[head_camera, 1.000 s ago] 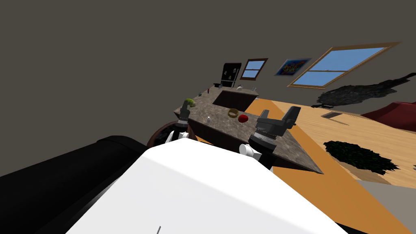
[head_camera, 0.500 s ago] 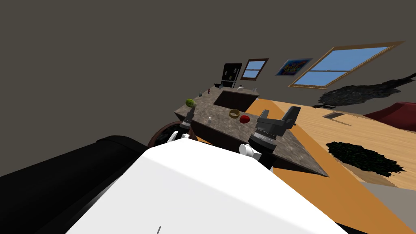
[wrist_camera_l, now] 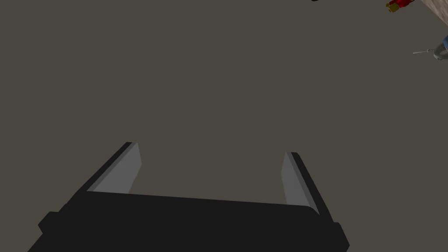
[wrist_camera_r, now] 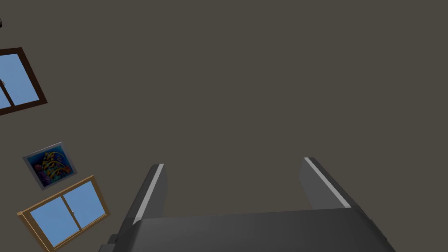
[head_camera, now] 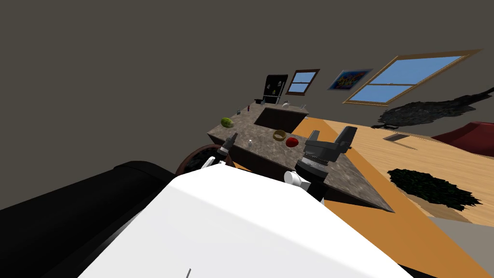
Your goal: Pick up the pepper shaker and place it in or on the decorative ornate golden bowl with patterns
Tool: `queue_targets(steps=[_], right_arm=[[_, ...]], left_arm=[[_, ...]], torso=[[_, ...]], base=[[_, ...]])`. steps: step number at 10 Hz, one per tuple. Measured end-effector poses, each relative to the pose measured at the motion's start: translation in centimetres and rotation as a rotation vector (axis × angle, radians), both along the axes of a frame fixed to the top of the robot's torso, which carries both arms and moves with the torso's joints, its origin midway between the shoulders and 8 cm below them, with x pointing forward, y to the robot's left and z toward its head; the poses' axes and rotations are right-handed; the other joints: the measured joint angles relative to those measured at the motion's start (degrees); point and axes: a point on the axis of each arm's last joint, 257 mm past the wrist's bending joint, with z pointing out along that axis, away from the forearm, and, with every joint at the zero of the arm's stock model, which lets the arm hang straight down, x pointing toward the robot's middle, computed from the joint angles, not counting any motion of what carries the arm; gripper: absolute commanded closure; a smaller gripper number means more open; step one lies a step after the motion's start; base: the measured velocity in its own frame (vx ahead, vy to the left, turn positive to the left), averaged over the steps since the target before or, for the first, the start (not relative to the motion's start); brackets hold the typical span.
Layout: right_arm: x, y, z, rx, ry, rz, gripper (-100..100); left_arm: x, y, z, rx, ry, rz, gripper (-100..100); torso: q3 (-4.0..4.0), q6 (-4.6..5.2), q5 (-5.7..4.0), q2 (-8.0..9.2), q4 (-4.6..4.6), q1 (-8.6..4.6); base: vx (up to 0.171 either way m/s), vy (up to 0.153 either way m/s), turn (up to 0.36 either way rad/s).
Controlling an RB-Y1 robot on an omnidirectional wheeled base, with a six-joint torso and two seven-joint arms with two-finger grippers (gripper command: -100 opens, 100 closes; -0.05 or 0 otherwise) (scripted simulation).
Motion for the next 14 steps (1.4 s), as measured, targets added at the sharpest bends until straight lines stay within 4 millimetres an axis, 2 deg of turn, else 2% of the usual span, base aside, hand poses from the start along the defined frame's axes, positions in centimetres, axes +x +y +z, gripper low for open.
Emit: queue_targets(steps=[2, 8, 11, 14], right_arm=[[0.0, 0.0, 0.0, 0.0, 0.0, 0.0, 0], [0.0, 0.0, 0.0, 0.0, 0.0, 0.0, 0], [0.0, 0.0, 0.0, 0.0, 0.0, 0.0, 0], [0.0, 0.0, 0.0, 0.0, 0.0, 0.0, 0]], left_arm=[[0.1, -1.1, -1.8, 0.084, 0.031, -0.009, -100], [0.3, -2.1, -7.9, 0.284, 0.103, -0.028, -100], [-0.2, -2.1, -11.4, 0.42, 0.142, -0.039, -100], [0.0, -0.6, -14.0, 0.53, 0.174, -0.038, -100]], torso=[[0.01, -0.01, -0.01, 0.02, 0.01, -0.02], [0.02, 0.0, 0.0, 0.03, 0.01, 0.0], [-0.06, 0.01, 0.01, -0.12, -0.01, 0.08], [0.01, 0.03, -0.07, 0.02, 0.01, -0.34]], base=[[0.0, 0.0, 0.0], [-0.006, 0.004, -0.02], [0.033, 0.019, -0.144], [-0.007, -0.081, -0.179]])
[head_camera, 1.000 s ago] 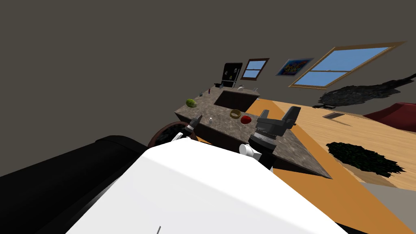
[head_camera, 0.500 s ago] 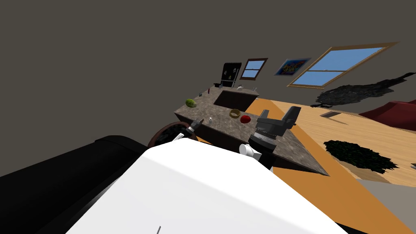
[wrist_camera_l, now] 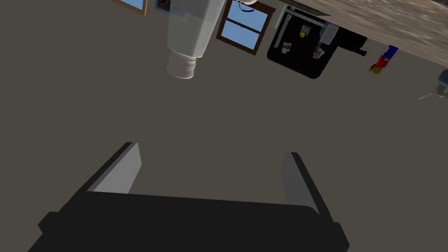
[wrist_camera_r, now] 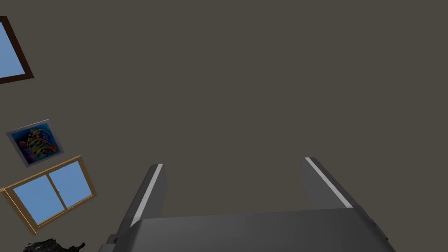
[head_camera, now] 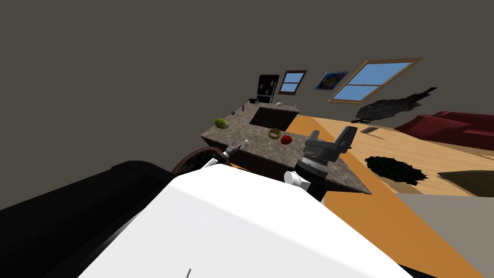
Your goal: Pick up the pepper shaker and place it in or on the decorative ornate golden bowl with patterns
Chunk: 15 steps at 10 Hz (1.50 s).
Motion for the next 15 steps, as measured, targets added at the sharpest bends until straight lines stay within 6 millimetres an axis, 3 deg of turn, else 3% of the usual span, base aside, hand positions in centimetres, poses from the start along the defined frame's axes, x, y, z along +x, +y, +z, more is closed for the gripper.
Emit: queue_targets(steps=[3, 6, 7, 8, 9, 13, 15], right_arm=[[0.0, 0.0, 0.0, 0.0, 0.0, 0.0, 0], [0.0, 0.0, 0.0, 0.0, 0.0, 0.0, 0], [0.0, 0.0, 0.0, 0.0, 0.0, 0.0, 0], [0.0, 0.0, 0.0, 0.0, 0.0, 0.0, 0], [0.0, 0.0, 0.0, 0.0, 0.0, 0.0, 0], [0.0, 0.0, 0.0, 0.0, 0.0, 0.0, 0], [0.0, 0.0, 0.0, 0.0, 0.0, 0.0, 0]], left_arm=[[0.1, 1.5, -2.5, 0.096, 0.025, 0.01, -100], [0.6, 4.3, -4.8, 0.205, 0.052, 0.034, -100], [0.6, 4.4, -4.8, 0.21, 0.052, 0.035, 0], [0.6, 4.4, -4.8, 0.209, 0.052, 0.035, -100], [0.6, 4.4, -4.8, 0.209, 0.052, 0.035, 100], [0.6, 4.4, -4.8, 0.209, 0.052, 0.035, 100], [0.6, 4.4, -4.8, 0.209, 0.052, 0.035, -100]], torso=[[0.0, -0.02, -0.02, 0.0, 0.0, -0.08], [-0.1, -0.03, -0.04, -0.18, -0.03, -0.11], [-0.06, -0.07, 0.0, -0.1, -0.03, 0.09], [-0.01, -0.06, 0.03, -0.02, 0.0, 0.23], [0.01, -0.06, 0.05, 0.02, 0.0, 0.28], [0.03, -0.06, 0.06, 0.05, 0.01, 0.31], [0.03, -0.06, 0.06, 0.05, 0.01, 0.31]], base=[[0.005, -0.106, -0.201], [0.041, -0.093, -0.16], [0.005, -0.009, 0.008], [0.0, 0.0, 0.0], [0.0, 0.0, 0.0], [0.0, 0.0, 0.0], [-0.002, 0.075, 0.028]])
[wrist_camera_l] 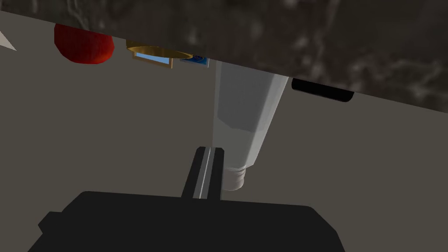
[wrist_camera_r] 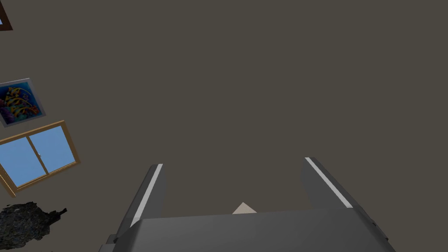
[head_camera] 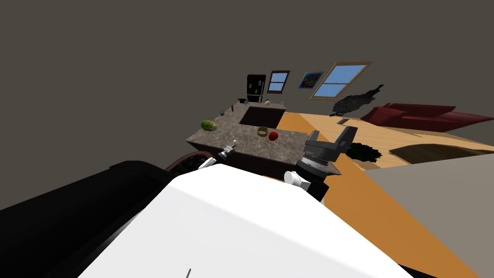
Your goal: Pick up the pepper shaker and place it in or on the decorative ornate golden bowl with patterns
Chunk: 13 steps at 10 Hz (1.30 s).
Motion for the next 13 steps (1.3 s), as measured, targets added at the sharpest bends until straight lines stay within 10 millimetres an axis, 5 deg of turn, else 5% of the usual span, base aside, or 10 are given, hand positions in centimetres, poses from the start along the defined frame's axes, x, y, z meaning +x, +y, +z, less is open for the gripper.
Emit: queue_targets(steps=[5, 13], right_arm=[[0.0, 0.0, 0.0, 0.0, 0.0, 0.0, 0], [0.0, 0.0, 0.0, 0.0, 0.0, 0.0, 0]], left_arm=[[-2.0, 0.6, -1.1, -0.02, 0.02, -0.012, -100], [-2.9, 0.6, -1.4, -0.036, 0.028, -0.026, -100]], torso=[[0.04, -0.02, 0.18, 0.07, 0.01, 0.81], [0.01, 0.01, 0.0, 0.01, 0.0, -0.06]], base=[[-0.013, 0.188, 0.023], [0.002, -0.001, 0.005]])
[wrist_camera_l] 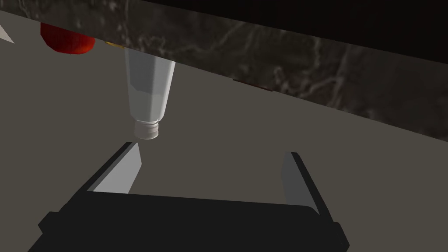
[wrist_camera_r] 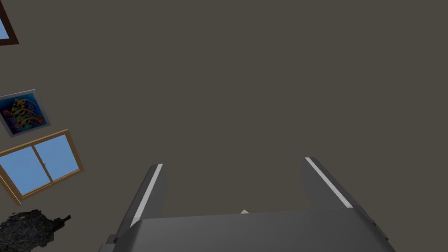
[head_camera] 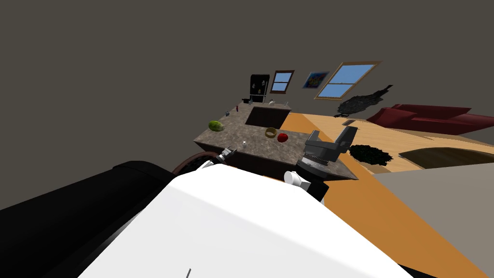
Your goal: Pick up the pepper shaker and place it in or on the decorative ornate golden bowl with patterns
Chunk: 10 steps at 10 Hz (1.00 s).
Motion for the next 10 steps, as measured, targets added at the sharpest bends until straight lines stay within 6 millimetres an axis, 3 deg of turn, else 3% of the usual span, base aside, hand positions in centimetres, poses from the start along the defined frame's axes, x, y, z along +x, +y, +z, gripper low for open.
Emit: queue_targets(steps=[2, 4, 8, 10], right_arm=[[0.0, 0.0, 0.0, 0.0, 0.0, 0.0, 0], [0.0, 0.0, 0.0, 0.0, 0.0, 0.0, 0], [0.0, 0.0, 0.0, 0.0, 0.0, 0.0, 0], [0.0, 0.0, 0.0, 0.0, 0.0, 0.0, 0]], left_arm=[[0.0, 0.0, 0.0, 0.0, 0.0, 0.0, -100], [0.0, 0.3, 0.0, 0.01, 0.0, 0.005, -100], [1.5, 2.1, -0.8, 0.038, 0.018, 0.054, -100], [2.5, 2.4, -0.8, 0.061, 0.012, 0.063, -100]], torso=[[-0.01, 0.0, 0.0, -0.01, 0.0, 0.0], [0.09, 0.04, -0.02, 0.16, 0.03, -0.1], [0.06, 0.01, -0.14, 0.09, 0.03, -0.61], [-0.13, 0.01, -0.15, -0.26, -0.04, -0.67]], base=[[-0.005, -0.001, -0.017], [-0.09, -0.062, -0.258], [-0.034, -0.163, -0.074], [0.128, -0.143, -0.007]])
